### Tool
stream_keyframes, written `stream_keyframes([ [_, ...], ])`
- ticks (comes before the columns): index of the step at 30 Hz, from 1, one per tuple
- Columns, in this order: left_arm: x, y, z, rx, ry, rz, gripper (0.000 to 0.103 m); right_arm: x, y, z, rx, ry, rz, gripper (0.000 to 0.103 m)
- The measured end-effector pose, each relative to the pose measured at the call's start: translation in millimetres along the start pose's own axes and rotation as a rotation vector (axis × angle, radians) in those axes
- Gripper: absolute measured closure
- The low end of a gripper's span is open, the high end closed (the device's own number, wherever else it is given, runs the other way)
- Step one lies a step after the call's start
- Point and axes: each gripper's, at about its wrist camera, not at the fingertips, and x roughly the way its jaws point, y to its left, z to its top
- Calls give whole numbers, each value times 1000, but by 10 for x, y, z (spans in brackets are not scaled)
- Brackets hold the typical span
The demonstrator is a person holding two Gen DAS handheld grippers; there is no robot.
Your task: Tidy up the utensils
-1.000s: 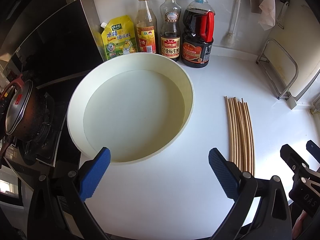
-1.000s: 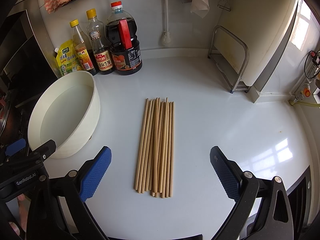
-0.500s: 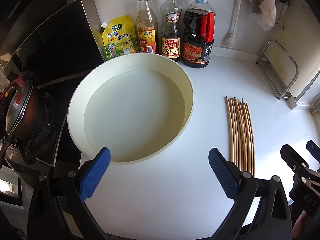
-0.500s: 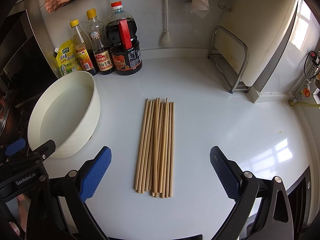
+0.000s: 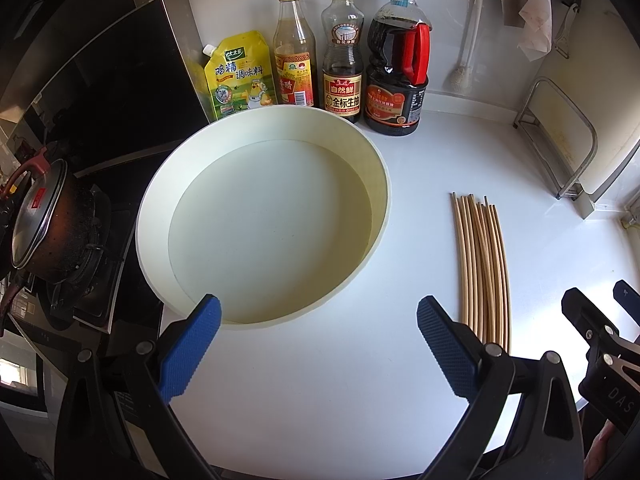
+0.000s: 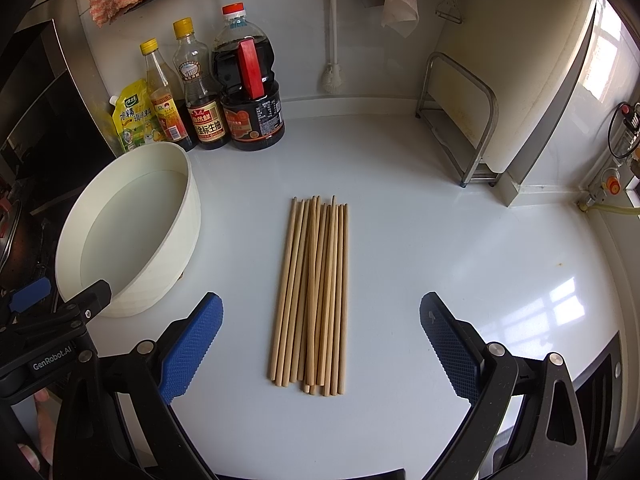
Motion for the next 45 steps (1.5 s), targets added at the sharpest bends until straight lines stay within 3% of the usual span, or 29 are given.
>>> stream_keyframes([
  [27,35,17,-19,3,9,-5,6,9,-15,5,-3,0,-4,9],
  [35,149,-299,-22,74,19,-66,6,144,-373,-21,37,19,-35,9],
  [40,271,-559,-4,105,6,-100,6,381,-533,-118,9,56,-37,9],
  [45,513,-766,-41,112,42,-125,6,713,-695,-196,18,101,-23,9],
])
